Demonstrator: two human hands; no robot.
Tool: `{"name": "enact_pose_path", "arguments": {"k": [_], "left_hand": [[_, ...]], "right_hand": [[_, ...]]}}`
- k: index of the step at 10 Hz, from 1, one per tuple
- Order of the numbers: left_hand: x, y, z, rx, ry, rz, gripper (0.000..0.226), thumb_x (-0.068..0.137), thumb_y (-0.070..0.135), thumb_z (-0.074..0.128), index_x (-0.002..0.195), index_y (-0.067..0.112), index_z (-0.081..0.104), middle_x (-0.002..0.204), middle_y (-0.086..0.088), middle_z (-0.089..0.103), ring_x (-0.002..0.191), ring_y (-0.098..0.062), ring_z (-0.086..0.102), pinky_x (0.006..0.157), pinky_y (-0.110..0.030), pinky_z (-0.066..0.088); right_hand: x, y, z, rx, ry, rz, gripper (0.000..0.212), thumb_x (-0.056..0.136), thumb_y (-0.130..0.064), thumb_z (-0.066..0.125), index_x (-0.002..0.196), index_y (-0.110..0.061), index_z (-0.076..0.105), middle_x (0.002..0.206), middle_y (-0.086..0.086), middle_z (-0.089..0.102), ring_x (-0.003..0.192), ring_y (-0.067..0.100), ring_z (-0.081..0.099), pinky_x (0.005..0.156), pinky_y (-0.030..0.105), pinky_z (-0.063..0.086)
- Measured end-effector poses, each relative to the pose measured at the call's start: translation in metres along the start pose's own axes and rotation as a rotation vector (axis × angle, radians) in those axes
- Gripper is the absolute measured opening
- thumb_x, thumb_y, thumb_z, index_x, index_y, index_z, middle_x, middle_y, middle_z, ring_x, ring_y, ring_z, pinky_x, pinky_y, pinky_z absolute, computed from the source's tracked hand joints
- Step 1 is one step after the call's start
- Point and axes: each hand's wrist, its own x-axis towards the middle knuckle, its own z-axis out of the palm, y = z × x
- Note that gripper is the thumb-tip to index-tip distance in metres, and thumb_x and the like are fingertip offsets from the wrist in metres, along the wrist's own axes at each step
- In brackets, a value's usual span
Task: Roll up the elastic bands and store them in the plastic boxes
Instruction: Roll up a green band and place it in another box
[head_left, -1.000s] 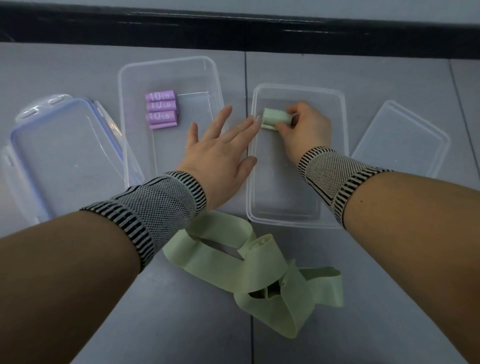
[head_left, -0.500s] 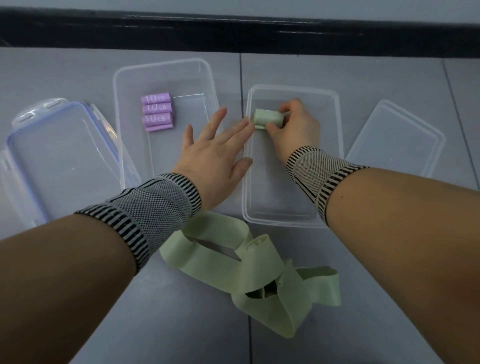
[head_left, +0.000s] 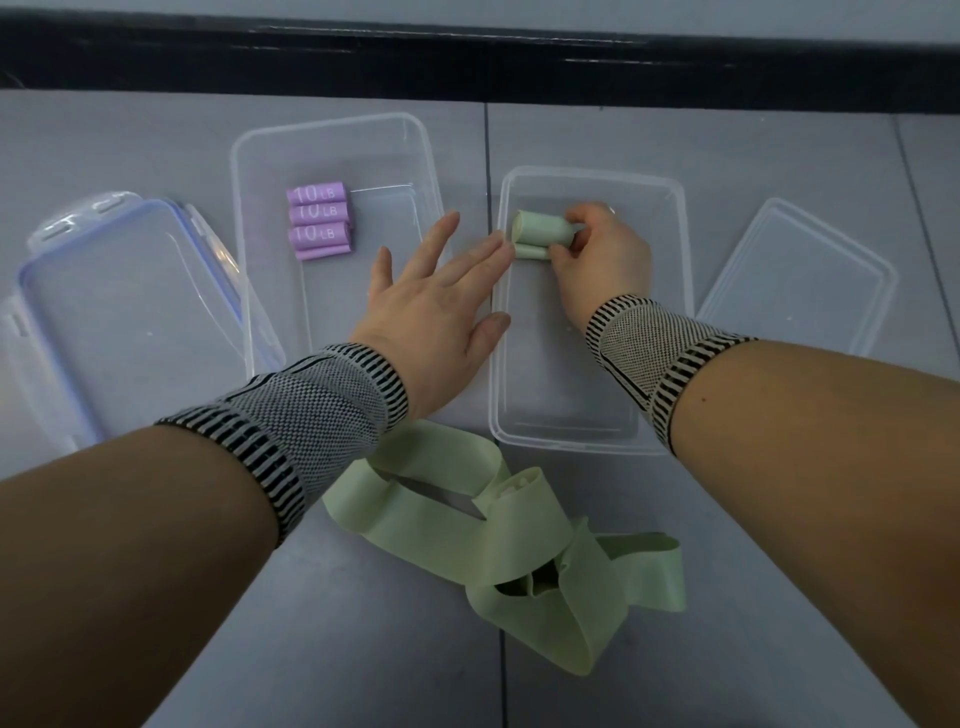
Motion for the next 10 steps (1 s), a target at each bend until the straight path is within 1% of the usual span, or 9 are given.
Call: {"name": "enact_pose_path", "arguments": {"k": [1,2,3,4,5,6,8,10], "left_hand": [[0.0,-0.001,0.0,-0.001,0.001,-0.001,0.059,0.098,0.043,0.029,0.15,0.031,0.005,0.157,0.018,0.004,0.144,-0.014,-0.016,0.114,-0.058,0.002],[0.0,-0.001,0.0,-0.001,0.002,0.001,0.059,0.097,0.043,0.028,0.15,0.031,0.004,0.157,0.018,0.003,0.144,-0.014,-0.016,0.114,-0.057,0.001],[0.0,-0.001,0.0,0.005,0.0,0.002,0.059,0.097,0.043,0.028,0.15,0.031,0.004,0.157,0.018,0.003,0.144,-0.014,-0.016,0.114,-0.057,0.001],[0.001,-0.001,0.001,0.003,0.003,0.002,0.059,0.097,0.043,0.028,0.15,0.031,0.004,0.157,0.019,0.003,0.144,-0.013,-0.016,0.113,-0.058,0.001],[0.001,-0.001,0.001,0.005,-0.004,0.001,0.06,0.097,0.043,0.028,0.15,0.031,0.003,0.157,0.019,0.002,0.144,-0.014,-0.016,0.114,-0.057,0.001],[0.0,-0.001,0.0,0.009,-0.006,0.003,0.06,0.097,0.043,0.028,0.15,0.031,0.003,0.157,0.019,0.002,0.144,-0.014,-0.016,0.114,-0.057,0.002],[0.0,-0.001,0.0,0.007,0.0,0.001,0.059,0.098,0.043,0.028,0.15,0.031,0.005,0.157,0.019,0.003,0.145,-0.014,-0.015,0.114,-0.058,0.002],[0.0,-0.002,0.001,-0.007,0.008,0.004,0.059,0.097,0.043,0.03,0.15,0.031,0.006,0.157,0.019,0.004,0.145,-0.013,-0.015,0.114,-0.058,0.002]], "right_hand": [[0.002,0.0,-0.001,-0.037,0.008,0.003,0.028,0.088,-0.019,0.06,0.116,-0.016,0.058,0.103,0.005,0.066,0.097,0.023,0.061,0.082,0.026,0.043],[0.002,-0.001,0.0,-0.024,0.024,-0.001,0.023,0.086,-0.017,0.061,0.108,-0.016,0.057,0.096,0.005,0.064,0.089,0.023,0.061,0.08,0.028,0.046],[0.0,-0.002,0.002,-0.018,0.039,0.001,0.021,0.085,-0.016,0.061,0.105,-0.016,0.055,0.093,0.004,0.063,0.087,0.023,0.06,0.078,0.03,0.048],[0.0,-0.003,0.003,-0.06,0.022,-0.019,0.022,0.084,-0.016,0.06,0.106,-0.015,0.054,0.096,0.006,0.062,0.09,0.025,0.059,0.078,0.032,0.046],[0.002,-0.004,-0.001,-0.1,-0.025,-0.062,0.024,0.084,-0.018,0.059,0.107,-0.013,0.053,0.102,0.009,0.059,0.092,0.028,0.057,0.081,0.035,0.047],[0.001,-0.003,-0.005,-0.134,-0.042,-0.107,0.024,0.086,-0.018,0.058,0.108,-0.01,0.054,0.11,0.012,0.054,0.097,0.029,0.055,0.083,0.035,0.043],[0.0,-0.003,-0.008,-0.146,-0.046,-0.155,0.024,0.087,-0.016,0.061,0.109,-0.009,0.054,0.109,0.01,0.058,0.098,0.026,0.055,0.084,0.033,0.042],[0.001,-0.002,-0.002,-0.104,-0.02,-0.129,0.026,0.087,-0.015,0.06,0.112,-0.011,0.056,0.112,0.008,0.06,0.099,0.026,0.058,0.091,0.04,0.046]]}}
